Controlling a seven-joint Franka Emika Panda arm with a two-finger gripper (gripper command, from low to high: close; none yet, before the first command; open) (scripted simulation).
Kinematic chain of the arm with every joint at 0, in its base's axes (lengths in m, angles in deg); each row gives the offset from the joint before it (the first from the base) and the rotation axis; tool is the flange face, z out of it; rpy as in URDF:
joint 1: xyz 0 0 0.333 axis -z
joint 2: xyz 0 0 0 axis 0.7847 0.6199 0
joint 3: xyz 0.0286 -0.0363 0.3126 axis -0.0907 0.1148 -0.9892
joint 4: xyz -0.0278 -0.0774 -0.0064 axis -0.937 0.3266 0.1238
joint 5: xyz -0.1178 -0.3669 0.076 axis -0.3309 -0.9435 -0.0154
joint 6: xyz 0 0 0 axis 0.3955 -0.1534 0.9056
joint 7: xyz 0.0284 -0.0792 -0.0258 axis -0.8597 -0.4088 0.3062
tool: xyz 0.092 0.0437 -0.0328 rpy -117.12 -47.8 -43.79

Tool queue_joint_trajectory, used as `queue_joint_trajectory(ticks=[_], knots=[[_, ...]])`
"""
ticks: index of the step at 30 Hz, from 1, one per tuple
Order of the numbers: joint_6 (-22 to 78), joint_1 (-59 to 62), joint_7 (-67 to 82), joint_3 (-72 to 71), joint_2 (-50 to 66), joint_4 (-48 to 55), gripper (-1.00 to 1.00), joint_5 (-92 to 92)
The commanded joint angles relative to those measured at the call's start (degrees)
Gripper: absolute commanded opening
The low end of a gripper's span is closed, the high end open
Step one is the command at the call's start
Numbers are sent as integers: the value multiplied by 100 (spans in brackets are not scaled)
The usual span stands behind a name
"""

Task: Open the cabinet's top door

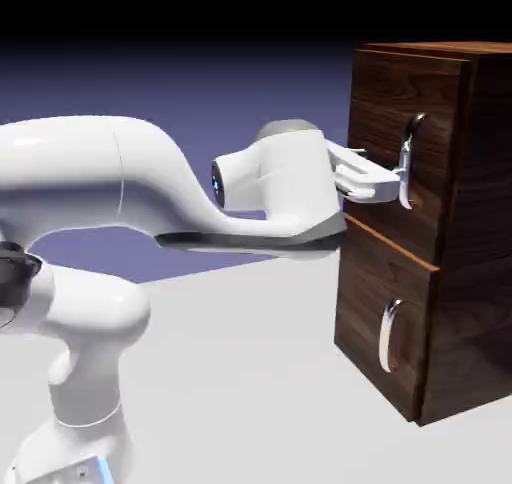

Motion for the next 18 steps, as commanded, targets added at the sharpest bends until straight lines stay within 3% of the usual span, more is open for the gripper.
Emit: queue_joint_trajectory(ticks=[1,5,6,18], knots=[[37,-207,-25,131,87,147,0,-31],[183,-1028,-126,647,434,729,0,-151],[183,-1028,-126,647,434,729,-100,-151],[593,1255,-1887,-1299,1537,19,-100,-153]])
